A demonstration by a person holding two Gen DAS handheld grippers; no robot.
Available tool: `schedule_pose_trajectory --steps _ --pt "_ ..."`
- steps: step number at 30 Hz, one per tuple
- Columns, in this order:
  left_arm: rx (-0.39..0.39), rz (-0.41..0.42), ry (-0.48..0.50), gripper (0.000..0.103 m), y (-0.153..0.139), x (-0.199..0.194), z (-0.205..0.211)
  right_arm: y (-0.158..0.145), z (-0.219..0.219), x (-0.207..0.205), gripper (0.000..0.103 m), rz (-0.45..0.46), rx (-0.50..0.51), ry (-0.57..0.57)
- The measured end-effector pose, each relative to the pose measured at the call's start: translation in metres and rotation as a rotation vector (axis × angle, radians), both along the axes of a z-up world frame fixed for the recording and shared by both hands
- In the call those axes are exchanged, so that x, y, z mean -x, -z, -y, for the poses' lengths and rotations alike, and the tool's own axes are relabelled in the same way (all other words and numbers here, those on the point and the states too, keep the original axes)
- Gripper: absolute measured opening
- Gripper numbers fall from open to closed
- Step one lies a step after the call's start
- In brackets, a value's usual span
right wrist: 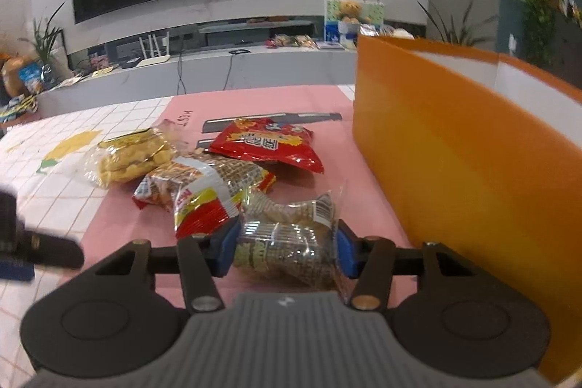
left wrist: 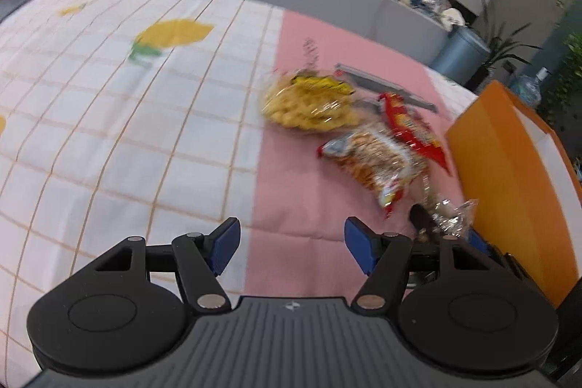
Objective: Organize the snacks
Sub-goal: 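Grasp the clear nut bag with the right gripper, then grasp the peanut bag with the left gripper while the right holds the nut bag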
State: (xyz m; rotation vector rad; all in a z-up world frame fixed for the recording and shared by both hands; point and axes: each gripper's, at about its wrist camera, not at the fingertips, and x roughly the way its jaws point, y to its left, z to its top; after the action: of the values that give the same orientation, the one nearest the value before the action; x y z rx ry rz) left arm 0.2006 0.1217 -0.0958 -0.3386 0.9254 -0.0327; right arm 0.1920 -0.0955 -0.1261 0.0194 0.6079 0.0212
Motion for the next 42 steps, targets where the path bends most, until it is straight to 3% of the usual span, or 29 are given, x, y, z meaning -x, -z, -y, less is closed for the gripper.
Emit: schedule_pose_trajectory --steps 10,20,22,26,28,33,37,42 --pt "-0.041 0.089 0.089 0.079 -0.026 -0.016 0.019 -0.002 0.015 0.007 0.047 -0.039 -0.045 -0.007" --pt "-0.2 0.013 0.256 0.08 -0.026 -0.07 0.077 0.001 0.021 0.012 0.048 -0.055 -0.068 -0.05" --pt "-0.161 -0.031 0.223 0.08 -0.02 -0.08 0.078 0.001 0.021 0.012 0.048 -0.053 -0.065 -0.053" --pt "0.013 -0.136 0.106 0.08 -0.008 -0.095 0.06 0.002 0.019 0.011 0.049 -0.052 -0.059 -0.055" --pt "0.048 -0.154 0.072 0.08 -0.006 -0.1 0.053 0.003 0.018 0.01 0.05 -0.051 -0.058 -0.056" --pt "0.097 -0.195 -0.027 0.08 -0.006 -0.116 0.053 0.004 0.019 0.01 0.051 -0.049 -0.062 -0.052" --pt "0.049 -0.307 -0.141 0.08 0.005 -0.133 0.066 0.004 0.02 0.01 0.051 -0.051 -0.074 -0.05" --pt "0.053 -0.328 -0.195 0.086 0.015 -0.141 0.081 0.006 0.022 0.009 0.052 -0.048 -0.084 -0.053"
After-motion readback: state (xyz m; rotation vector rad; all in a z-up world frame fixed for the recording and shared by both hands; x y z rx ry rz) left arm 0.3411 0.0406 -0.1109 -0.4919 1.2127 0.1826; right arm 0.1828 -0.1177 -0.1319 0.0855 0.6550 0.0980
